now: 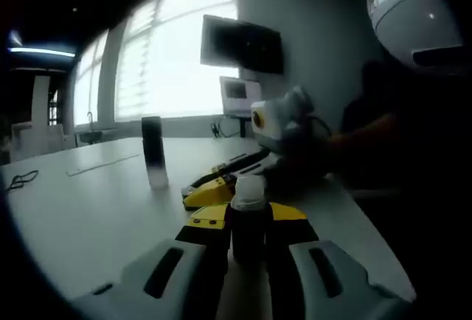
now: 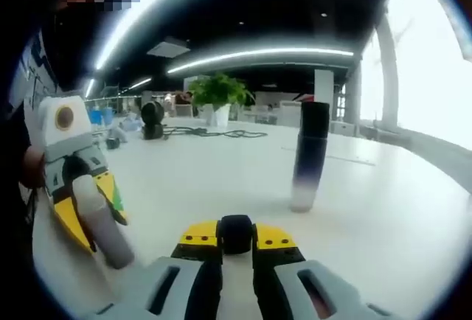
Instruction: Pick up cosmetic bottle twist off cap place on table pick up cap screw tight cap place on table
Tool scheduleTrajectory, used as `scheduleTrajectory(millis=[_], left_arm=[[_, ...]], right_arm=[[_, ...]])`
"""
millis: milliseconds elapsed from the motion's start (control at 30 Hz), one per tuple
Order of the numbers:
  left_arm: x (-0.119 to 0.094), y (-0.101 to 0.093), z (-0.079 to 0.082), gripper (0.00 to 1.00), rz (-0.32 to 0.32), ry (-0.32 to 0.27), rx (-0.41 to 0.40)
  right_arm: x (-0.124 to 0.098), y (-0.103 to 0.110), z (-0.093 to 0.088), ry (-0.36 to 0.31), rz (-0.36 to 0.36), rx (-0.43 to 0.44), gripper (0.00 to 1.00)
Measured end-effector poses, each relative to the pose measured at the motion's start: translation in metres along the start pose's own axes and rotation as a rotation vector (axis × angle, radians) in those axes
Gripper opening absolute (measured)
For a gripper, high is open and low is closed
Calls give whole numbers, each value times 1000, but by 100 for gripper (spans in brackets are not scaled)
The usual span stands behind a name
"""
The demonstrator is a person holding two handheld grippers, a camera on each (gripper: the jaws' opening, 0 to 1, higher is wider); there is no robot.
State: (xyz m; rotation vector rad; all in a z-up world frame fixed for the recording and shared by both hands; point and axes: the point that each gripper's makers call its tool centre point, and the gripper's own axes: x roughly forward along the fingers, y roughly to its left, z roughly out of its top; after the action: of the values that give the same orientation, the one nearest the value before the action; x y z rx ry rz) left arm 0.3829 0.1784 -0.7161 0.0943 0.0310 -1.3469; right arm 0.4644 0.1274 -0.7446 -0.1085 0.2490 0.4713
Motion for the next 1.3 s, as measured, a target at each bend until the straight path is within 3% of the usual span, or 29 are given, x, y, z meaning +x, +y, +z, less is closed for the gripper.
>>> scheduleTrajectory(millis=[233,333,567,767,833,967,1300], left_arm=[[1,1,-1,9,3,-5,9],[1,1,-1,9,2,-8,18],[2,1,0,9,-6,-11,28],[2,-1,0,9,-16,-14,50],[2,0,0,9,-14,-12,47],[3,-2,-1,9,-24,1,-19],[3,-5,-1,9,-32,-3,-2]], right_arm=[[-8,-1,14,-82,27,60,9],[-17,13,29,-155,119,87,9],[-39,44,64,-236,312,53,9],[-51,67,76,-236,450,3,9],[-53,70,77,-232,463,-9,9],[-58,76,80,-233,507,-14,9],[-70,94,71,-170,641,-116,9]])
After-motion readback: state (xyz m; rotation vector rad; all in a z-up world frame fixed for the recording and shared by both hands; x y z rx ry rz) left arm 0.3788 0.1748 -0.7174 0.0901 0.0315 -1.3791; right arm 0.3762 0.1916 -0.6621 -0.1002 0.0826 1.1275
